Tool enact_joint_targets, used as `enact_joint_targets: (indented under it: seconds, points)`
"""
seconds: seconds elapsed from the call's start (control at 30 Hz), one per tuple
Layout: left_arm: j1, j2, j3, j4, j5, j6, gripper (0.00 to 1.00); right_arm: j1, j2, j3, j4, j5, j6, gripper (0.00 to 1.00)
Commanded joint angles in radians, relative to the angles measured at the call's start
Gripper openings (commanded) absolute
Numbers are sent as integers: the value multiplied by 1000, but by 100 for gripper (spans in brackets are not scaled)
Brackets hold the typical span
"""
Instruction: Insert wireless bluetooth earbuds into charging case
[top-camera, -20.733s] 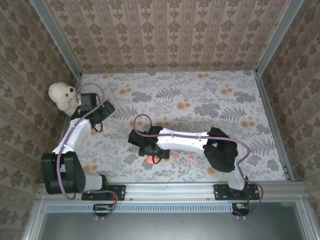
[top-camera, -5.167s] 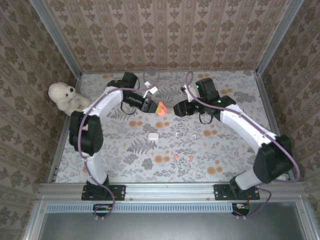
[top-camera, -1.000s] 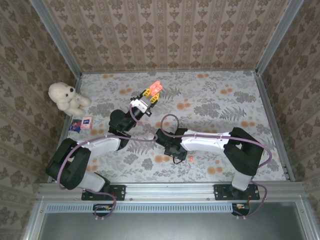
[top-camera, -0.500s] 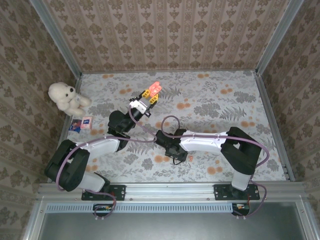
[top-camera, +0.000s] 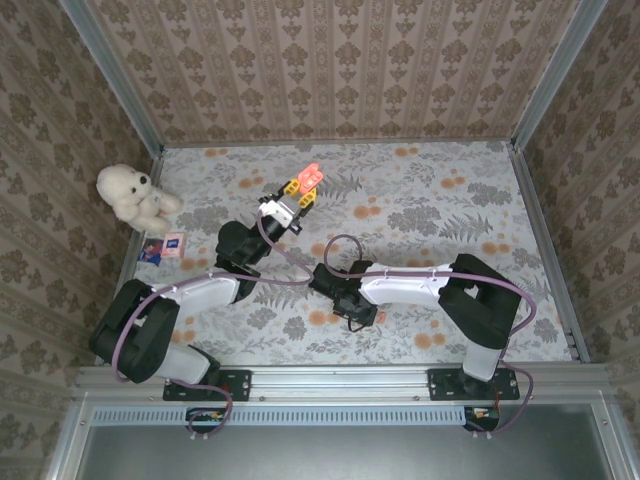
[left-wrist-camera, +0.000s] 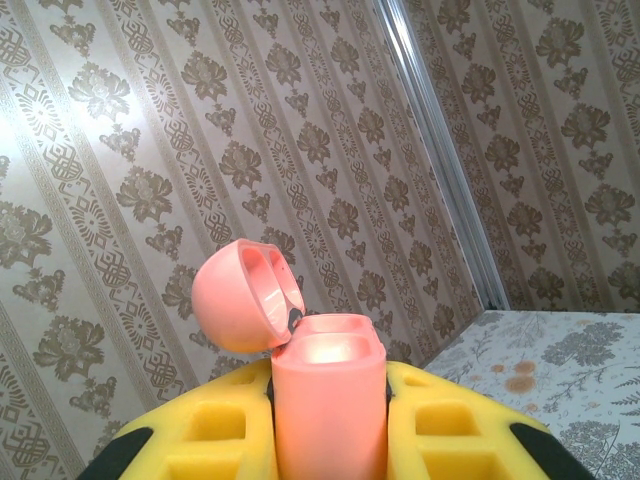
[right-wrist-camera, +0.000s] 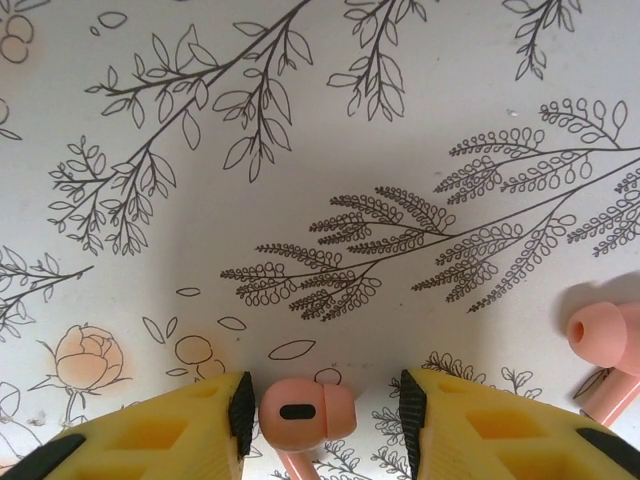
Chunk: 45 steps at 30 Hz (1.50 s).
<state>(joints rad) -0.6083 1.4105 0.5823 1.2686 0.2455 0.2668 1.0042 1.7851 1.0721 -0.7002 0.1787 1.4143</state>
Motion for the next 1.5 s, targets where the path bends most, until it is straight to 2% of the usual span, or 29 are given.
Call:
enact_joint_targets:
  seconds: [0.0,0.93,1.13,1.33,1.47]
  points:
    - [1,-24,-7,33,1,9,0,3,26,0,14,-12,8,45]
    - [1,-13,2,32,7,-3,0,2,35,7,58,3,-78,28]
    - [2,-13,5,32,9,-4,0,2,31,-12,78,3,-115,29]
    - [1,-12,5,32,12,-7,0,3,42,-5,70,-4,-106,39]
    - [1,-10,7,32,14,-9,0,2,52,16,56,-2,-104,42]
